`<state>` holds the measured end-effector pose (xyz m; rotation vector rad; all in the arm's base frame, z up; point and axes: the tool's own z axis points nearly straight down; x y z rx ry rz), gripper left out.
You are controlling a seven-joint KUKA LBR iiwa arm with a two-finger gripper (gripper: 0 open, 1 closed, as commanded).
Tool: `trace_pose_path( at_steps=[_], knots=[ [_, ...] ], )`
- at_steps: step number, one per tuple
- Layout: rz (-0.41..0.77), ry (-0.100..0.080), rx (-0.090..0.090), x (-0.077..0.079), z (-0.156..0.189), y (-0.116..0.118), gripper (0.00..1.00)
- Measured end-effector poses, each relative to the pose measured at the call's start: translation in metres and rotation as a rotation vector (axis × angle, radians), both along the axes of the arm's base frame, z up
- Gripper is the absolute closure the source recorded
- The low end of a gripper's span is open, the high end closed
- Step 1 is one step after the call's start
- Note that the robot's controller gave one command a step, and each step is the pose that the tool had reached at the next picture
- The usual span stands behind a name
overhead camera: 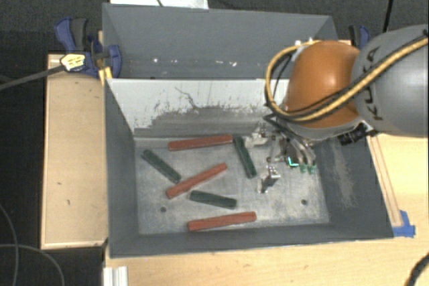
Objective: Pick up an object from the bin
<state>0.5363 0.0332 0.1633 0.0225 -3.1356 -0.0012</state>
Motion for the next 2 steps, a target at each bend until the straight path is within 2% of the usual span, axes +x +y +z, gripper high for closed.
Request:
trace_pose_path(
  at_steps=[1,2],
  knots=[
    [-0.001,-0.008,0.000,0.002,0.004,0.000,0.00],
    [0.041,-0.012,0.000,0.019,-0.038,0.056,0.00]
  ],
)
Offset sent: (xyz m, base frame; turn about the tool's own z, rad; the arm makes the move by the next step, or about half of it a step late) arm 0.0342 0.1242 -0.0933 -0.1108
